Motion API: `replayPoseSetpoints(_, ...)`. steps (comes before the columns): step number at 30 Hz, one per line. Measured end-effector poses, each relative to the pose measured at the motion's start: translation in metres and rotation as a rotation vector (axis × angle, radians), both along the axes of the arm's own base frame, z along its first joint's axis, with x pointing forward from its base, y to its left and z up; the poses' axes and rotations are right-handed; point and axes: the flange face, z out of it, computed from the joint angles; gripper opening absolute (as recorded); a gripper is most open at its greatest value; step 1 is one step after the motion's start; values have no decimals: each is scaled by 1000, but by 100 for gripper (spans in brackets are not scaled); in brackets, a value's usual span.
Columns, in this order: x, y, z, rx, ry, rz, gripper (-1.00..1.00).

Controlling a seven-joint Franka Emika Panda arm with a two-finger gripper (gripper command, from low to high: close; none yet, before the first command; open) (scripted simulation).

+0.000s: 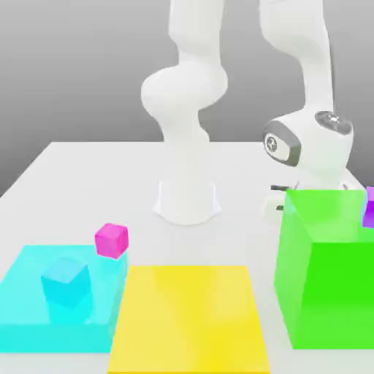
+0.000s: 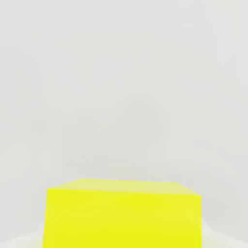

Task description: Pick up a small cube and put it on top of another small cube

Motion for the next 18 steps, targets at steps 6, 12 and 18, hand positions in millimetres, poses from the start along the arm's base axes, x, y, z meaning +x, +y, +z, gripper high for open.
replayPoseSetpoints(6, 3, 0, 22, 14, -49, 3, -100)
replayPoseSetpoints(12, 7, 3, 46, 19, -128, -2, -100)
replayPoseSetpoints(18, 19, 53, 102, 68, -249, -14, -100)
